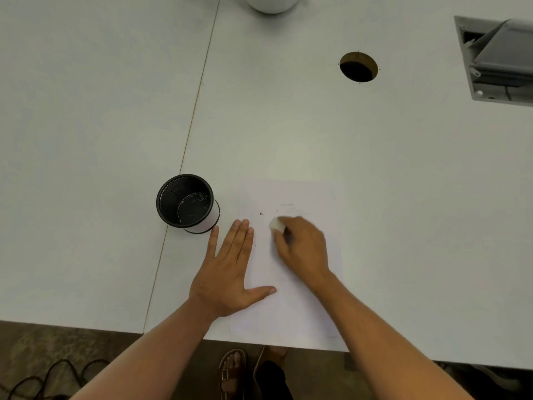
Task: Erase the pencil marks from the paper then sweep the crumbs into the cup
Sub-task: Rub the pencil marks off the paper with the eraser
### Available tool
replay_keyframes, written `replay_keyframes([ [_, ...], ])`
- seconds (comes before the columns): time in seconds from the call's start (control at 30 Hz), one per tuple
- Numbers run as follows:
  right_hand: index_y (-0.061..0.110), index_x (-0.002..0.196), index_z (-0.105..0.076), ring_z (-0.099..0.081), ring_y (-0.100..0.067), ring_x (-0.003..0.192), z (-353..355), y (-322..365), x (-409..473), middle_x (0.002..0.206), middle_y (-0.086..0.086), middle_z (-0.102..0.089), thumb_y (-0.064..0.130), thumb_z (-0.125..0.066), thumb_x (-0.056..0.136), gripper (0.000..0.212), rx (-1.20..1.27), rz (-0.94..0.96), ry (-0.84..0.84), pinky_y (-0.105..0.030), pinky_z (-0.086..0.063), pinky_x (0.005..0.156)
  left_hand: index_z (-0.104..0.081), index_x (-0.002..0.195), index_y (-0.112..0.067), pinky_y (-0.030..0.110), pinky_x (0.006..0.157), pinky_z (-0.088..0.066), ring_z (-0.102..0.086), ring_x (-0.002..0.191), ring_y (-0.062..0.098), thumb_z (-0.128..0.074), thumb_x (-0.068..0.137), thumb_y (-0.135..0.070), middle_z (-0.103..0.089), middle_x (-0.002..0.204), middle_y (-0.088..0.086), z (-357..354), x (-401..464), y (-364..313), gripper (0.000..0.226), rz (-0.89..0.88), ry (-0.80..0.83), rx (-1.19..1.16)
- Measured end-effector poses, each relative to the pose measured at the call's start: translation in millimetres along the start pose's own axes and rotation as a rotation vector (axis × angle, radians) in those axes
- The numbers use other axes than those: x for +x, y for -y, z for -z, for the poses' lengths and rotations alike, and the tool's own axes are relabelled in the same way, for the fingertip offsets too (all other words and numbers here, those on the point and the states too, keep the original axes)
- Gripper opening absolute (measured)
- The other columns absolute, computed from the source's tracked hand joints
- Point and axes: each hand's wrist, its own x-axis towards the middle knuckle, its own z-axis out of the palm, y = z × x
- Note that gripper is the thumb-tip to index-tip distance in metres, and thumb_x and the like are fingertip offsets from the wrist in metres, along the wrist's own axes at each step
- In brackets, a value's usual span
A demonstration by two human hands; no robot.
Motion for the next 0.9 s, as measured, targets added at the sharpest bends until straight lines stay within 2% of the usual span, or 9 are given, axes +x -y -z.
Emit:
replay_keyframes([
  [0.1, 0.011, 0.086, -0.068, -0.060, -0.017, 0.070, 9, -8, 40, 0.079, -0.003, -0.067, 0.023, -0.060, 0.089, 0.015, 0.017, -0.104, -0.084, -0.025, -0.042, 0.060, -0.013, 0.159, 0.001, 0.063, 0.122, -0.011, -0.002, 0.158, 0.027, -0.028, 0.087, -0.088, -0.006, 0.170, 0.015, 0, 0, 0, 0.115, 0.011, 0.002, 0.002],
  [0.17, 0.009, 0.085, -0.067, -0.060, -0.019, 0.069, 8, -5, 41, 0.077, -0.004, -0.066, 0.019, -0.059, 0.088, 0.014, 0.019, -0.103, -0.098, -0.029, -0.046, 0.060, -0.013, 0.159, 0.000, 0.063, 0.122, -0.011, -0.001, 0.158, 0.027, -0.028, 0.087, -0.088, -0.005, 0.170, 0.014, 1, 0, 0, 0.115, 0.014, 0.007, -0.002],
  [0.3, 0.013, 0.100, -0.069, -0.061, -0.017, 0.070, -3, 8, -13, 0.080, -0.002, -0.067, 0.019, -0.063, 0.087, 0.016, 0.023, 0.020, -0.013, -0.021, -0.041, 0.062, -0.014, 0.159, 0.000, 0.063, 0.121, -0.013, -0.002, 0.158, 0.027, -0.028, 0.087, -0.088, -0.006, 0.170, 0.015, 1, 0, 0, 0.114, 0.008, 0.007, -0.003],
  [0.37, 0.013, 0.103, -0.069, -0.062, -0.015, 0.070, -5, 9, -29, 0.082, 0.000, -0.068, 0.022, -0.065, 0.086, 0.020, 0.038, 0.041, 0.019, -0.022, -0.044, 0.061, -0.015, 0.159, 0.000, 0.064, 0.121, -0.014, -0.003, 0.158, 0.027, -0.028, 0.087, -0.088, -0.007, 0.170, 0.015, 0, 0, 1, 0.114, 0.002, 0.002, -0.010],
  [0.5, 0.013, 0.091, -0.069, -0.061, -0.018, 0.068, 2, 4, 7, 0.077, -0.002, -0.067, 0.022, -0.065, 0.086, 0.011, 0.043, -0.032, -0.053, -0.023, -0.043, 0.059, -0.015, 0.159, 0.001, 0.065, 0.121, -0.016, -0.004, 0.157, 0.028, -0.028, 0.087, -0.087, -0.008, 0.169, 0.016, 1, 1, -1, 0.114, 0.004, 0.007, -0.009],
  [0.63, 0.013, 0.096, -0.070, -0.062, -0.018, 0.073, 5, 0, 39, 0.085, -0.003, -0.069, 0.021, -0.060, 0.090, 0.014, 0.061, -0.086, -0.114, -0.025, -0.045, 0.064, -0.013, 0.159, 0.001, 0.065, 0.121, -0.015, -0.003, 0.158, 0.028, -0.028, 0.087, -0.088, -0.006, 0.170, 0.015, 2, 1, -1, 0.115, 0.010, 0.015, -0.006],
  [0.83, 0.013, 0.100, -0.069, -0.061, -0.016, 0.070, -5, 11, -19, 0.081, -0.001, -0.068, 0.020, -0.065, 0.086, 0.016, 0.062, 0.056, 0.014, -0.026, -0.049, 0.062, -0.016, 0.159, 0.001, 0.065, 0.121, -0.015, -0.005, 0.157, 0.028, -0.028, 0.087, -0.088, -0.009, 0.169, 0.015, 1, 1, 0, 0.114, 0.005, 0.000, -0.003],
  [0.9, 0.014, 0.096, -0.070, -0.061, -0.016, 0.070, -2, 6, -5, 0.079, -0.001, -0.068, 0.021, -0.065, 0.085, 0.014, 0.050, 0.039, -0.011, -0.026, -0.047, 0.061, -0.017, 0.158, 0.002, 0.065, 0.121, -0.014, -0.005, 0.157, 0.028, -0.028, 0.087, -0.087, -0.010, 0.169, 0.016, 0, 1, -1, 0.114, 0.003, -0.008, -0.002],
])
